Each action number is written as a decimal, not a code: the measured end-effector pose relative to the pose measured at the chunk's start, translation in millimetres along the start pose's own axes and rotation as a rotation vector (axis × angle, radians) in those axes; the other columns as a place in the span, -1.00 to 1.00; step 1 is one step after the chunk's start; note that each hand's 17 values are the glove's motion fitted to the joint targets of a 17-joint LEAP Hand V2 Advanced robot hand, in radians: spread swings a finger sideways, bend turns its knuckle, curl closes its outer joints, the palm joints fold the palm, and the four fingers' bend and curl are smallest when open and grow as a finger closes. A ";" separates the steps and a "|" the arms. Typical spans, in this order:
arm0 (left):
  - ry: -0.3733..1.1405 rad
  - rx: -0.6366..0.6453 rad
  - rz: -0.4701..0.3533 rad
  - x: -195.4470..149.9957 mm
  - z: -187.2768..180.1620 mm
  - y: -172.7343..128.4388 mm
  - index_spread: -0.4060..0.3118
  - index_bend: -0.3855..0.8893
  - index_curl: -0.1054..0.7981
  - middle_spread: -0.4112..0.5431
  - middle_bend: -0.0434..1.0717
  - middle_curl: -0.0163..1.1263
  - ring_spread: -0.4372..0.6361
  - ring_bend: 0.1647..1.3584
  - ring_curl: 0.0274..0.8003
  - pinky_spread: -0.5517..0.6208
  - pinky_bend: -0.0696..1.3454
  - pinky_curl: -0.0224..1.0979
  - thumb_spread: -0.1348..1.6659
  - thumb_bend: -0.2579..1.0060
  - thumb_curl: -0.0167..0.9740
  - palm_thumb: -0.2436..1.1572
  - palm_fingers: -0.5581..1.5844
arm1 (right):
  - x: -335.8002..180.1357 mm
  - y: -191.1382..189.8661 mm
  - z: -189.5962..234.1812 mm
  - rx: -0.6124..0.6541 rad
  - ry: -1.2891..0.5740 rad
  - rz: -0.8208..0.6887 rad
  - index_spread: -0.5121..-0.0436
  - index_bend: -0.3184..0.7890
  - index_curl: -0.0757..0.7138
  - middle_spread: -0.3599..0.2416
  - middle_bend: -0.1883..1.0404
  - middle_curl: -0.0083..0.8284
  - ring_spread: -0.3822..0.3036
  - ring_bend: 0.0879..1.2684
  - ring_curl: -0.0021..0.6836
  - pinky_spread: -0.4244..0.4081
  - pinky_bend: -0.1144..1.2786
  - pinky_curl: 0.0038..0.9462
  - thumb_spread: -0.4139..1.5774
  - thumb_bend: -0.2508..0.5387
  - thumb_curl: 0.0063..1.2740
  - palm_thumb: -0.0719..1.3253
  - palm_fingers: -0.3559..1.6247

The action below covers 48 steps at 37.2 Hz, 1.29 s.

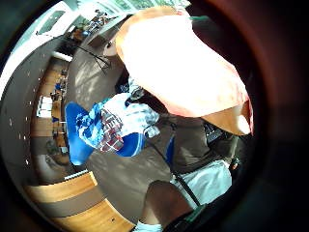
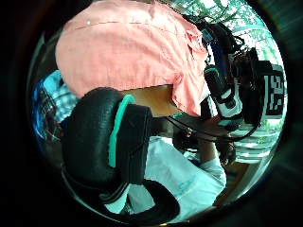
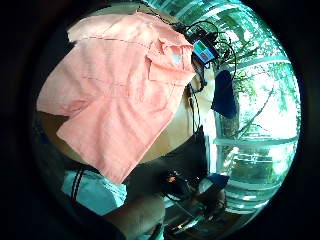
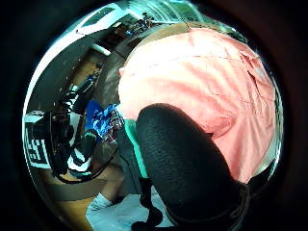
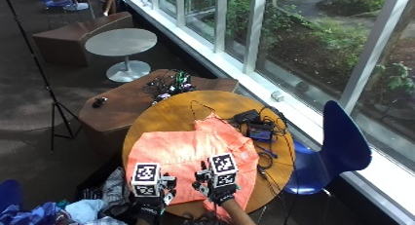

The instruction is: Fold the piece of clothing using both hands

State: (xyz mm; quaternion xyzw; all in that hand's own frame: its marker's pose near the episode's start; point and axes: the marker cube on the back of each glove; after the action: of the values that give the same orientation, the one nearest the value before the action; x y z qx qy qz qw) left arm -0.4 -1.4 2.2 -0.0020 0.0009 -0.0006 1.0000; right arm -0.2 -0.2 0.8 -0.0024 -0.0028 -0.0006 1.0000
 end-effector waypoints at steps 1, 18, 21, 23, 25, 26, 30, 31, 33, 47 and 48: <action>0.000 -0.002 0.000 -0.1 0.8 -0.5 -0.02 -0.13 -0.66 -0.10 -0.57 -0.89 0.00 -0.60 -0.88 0.16 -0.40 -0.86 -0.35 -0.52 -0.93 -0.54 -0.06 | -0.1 -0.1 0.3 -0.002 -0.003 -0.001 0.33 -0.07 -0.68 0.11 -0.35 -0.86 0.17 -0.83 -0.94 0.29 -0.33 -0.84 -0.14 -0.17 -0.96 -0.72 -0.44; 0.002 -0.058 0.033 7.2 3.3 -1.1 -0.17 -0.14 -0.33 -0.04 -0.61 -0.62 0.22 -0.45 -0.52 0.44 -0.26 -0.62 0.39 -0.58 -0.73 -0.54 -0.16 | 5.0 4.8 -0.4 -0.027 -0.020 -0.005 -0.47 -0.12 -0.29 0.04 -0.38 -0.55 0.24 -0.81 -0.67 0.58 -0.29 -0.56 0.52 -0.28 -0.79 -0.68 -0.51; 0.000 -0.059 0.033 7.3 2.2 -0.2 -0.18 -0.14 -0.29 -0.02 -0.61 -0.59 0.23 -0.43 -0.50 0.46 -0.25 -0.60 0.43 -0.60 -0.70 -0.55 -0.17 | 7.2 8.6 -3.8 -0.029 -0.014 -0.002 -0.50 -0.12 -0.26 0.04 -0.38 -0.51 0.24 -0.81 -0.63 0.59 -0.29 -0.53 0.56 -0.31 -0.77 -0.68 -0.52; -0.003 -0.049 0.029 7.5 -0.7 2.1 -0.18 -0.14 -0.27 -0.01 -0.61 -0.58 0.23 -0.42 -0.48 0.47 -0.25 -0.59 0.45 -0.60 -0.68 -0.55 -0.17 | 9.3 13.6 -7.3 -0.031 -0.009 -0.004 -0.51 -0.13 -0.24 0.04 -0.38 -0.49 0.25 -0.81 -0.61 0.60 -0.27 -0.51 0.58 -0.33 -0.75 -0.68 -0.52; -0.003 -0.031 0.024 7.7 -4.0 5.2 -0.19 -0.14 -0.25 -0.01 -0.61 -0.56 0.24 -0.42 -0.47 0.47 -0.24 -0.58 0.47 -0.61 -0.67 -0.55 -0.18 | 12.9 20.3 -10.7 -0.030 -0.004 -0.006 -0.53 -0.13 -0.23 0.04 -0.39 -0.47 0.26 -0.81 -0.59 0.59 -0.27 -0.50 0.59 -0.35 -0.74 -0.68 -0.52; -0.004 -0.021 0.021 7.5 -5.0 6.6 -0.19 -0.14 -0.24 -0.01 -0.61 -0.56 0.24 -0.42 -0.47 0.47 -0.24 -0.58 0.48 -0.61 -0.66 -0.55 -0.18 | 15.0 23.7 -11.8 -0.028 -0.001 -0.006 -0.53 -0.13 -0.22 0.04 -0.39 -0.46 0.26 -0.81 -0.58 0.60 -0.27 -0.49 0.60 -0.36 -0.73 -0.68 -0.53; -0.005 0.004 0.010 5.3 -5.0 10.4 -0.19 -0.15 -0.21 -0.01 -0.61 -0.53 0.24 -0.40 -0.44 0.48 -0.23 -0.56 0.50 -0.61 -0.63 -0.55 -0.19 | 23.9 35.3 -11.6 -0.027 -0.004 0.002 -0.53 -0.13 -0.19 0.05 -0.39 -0.43 0.29 -0.81 -0.55 0.61 -0.27 -0.46 0.61 -0.39 -0.71 -0.67 -0.53; -0.005 0.006 0.006 4.4 -3.8 10.7 -0.19 -0.15 -0.20 -0.01 -0.60 -0.53 0.24 -0.40 -0.44 0.49 -0.23 -0.56 0.50 -0.62 -0.63 -0.56 -0.19 | 26.9 37.8 -9.8 -0.033 -0.008 0.007 -0.54 -0.14 -0.19 0.06 -0.39 -0.42 0.30 -0.81 -0.54 0.61 -0.26 -0.45 0.61 -0.39 -0.70 -0.67 -0.53; -0.005 0.005 -0.003 1.6 1.8 9.8 -0.19 -0.15 -0.19 -0.02 -0.59 -0.51 0.24 -0.39 -0.43 0.49 -0.23 -0.55 0.50 -0.61 -0.61 -0.55 -0.19 | 34.5 42.4 -2.4 -0.054 -0.018 0.022 -0.53 -0.15 -0.18 0.06 -0.39 -0.40 0.32 -0.79 -0.52 0.61 -0.25 -0.44 0.61 -0.39 -0.69 -0.66 -0.53; -0.023 -0.180 -0.040 -18.3 79.4 -12.5 -0.12 -0.26 -0.19 -0.02 -0.57 -0.43 0.20 -0.30 -0.35 0.45 -0.15 -0.48 0.44 -0.60 -0.45 -0.35 -0.24 | 78.3 43.6 72.7 -0.270 -0.004 0.124 -0.44 -0.24 -0.24 0.15 -0.39 -0.31 0.44 -0.71 -0.39 0.61 -0.10 -0.32 0.55 -0.39 -0.61 -0.58 -0.58; -0.021 -0.201 -0.038 -19.1 84.5 -14.0 -0.11 -0.26 -0.20 -0.02 -0.57 -0.42 0.20 -0.29 -0.34 0.45 -0.14 -0.47 0.44 -0.60 -0.44 -0.34 -0.24 | 79.5 42.2 77.0 -0.284 -0.003 0.126 -0.43 -0.24 -0.24 0.16 -0.38 -0.31 0.44 -0.71 -0.38 0.61 -0.09 -0.32 0.54 -0.40 -0.60 -0.58 -0.59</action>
State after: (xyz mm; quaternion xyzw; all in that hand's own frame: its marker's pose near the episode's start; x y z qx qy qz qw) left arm -19.3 -15.0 86.8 -0.1021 -0.0097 -0.0193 0.9945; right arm 78.8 42.3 78.0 -0.1438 -0.0040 0.0616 0.9877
